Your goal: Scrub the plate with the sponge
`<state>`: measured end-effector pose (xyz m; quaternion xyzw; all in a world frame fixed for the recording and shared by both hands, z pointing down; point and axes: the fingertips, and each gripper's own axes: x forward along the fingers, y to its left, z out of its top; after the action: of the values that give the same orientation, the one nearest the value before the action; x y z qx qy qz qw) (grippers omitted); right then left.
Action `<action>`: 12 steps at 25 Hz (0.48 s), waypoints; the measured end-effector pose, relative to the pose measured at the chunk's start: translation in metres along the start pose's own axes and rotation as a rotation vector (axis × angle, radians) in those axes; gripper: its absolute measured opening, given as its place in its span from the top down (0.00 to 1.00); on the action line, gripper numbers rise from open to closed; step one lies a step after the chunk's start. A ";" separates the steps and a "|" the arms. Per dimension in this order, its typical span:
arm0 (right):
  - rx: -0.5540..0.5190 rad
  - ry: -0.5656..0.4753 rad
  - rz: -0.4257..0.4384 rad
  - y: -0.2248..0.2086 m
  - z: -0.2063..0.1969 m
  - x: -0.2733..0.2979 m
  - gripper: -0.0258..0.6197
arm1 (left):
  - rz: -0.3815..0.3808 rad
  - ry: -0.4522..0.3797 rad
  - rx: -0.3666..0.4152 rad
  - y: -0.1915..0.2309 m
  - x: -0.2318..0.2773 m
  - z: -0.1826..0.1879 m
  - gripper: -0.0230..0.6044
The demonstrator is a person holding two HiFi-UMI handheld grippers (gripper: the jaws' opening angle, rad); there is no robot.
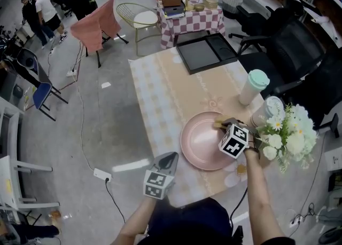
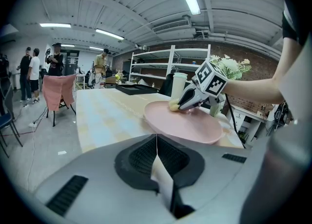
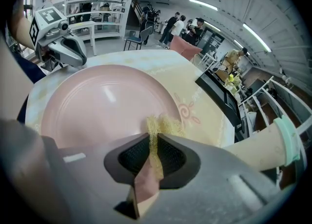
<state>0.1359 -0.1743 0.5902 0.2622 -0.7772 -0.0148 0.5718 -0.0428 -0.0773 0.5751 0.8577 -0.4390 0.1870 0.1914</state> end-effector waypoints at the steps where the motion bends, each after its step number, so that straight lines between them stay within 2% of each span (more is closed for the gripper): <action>1: 0.003 0.001 0.000 0.000 0.000 0.000 0.88 | 0.001 -0.001 -0.001 0.000 0.000 0.000 0.94; 12: 0.032 0.015 -0.002 0.009 -0.005 -0.003 0.88 | 0.000 -0.001 0.000 0.000 -0.001 0.001 0.94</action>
<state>0.1373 -0.1642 0.5923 0.2725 -0.7727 -0.0009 0.5733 -0.0436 -0.0771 0.5735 0.8578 -0.4392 0.1865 0.1910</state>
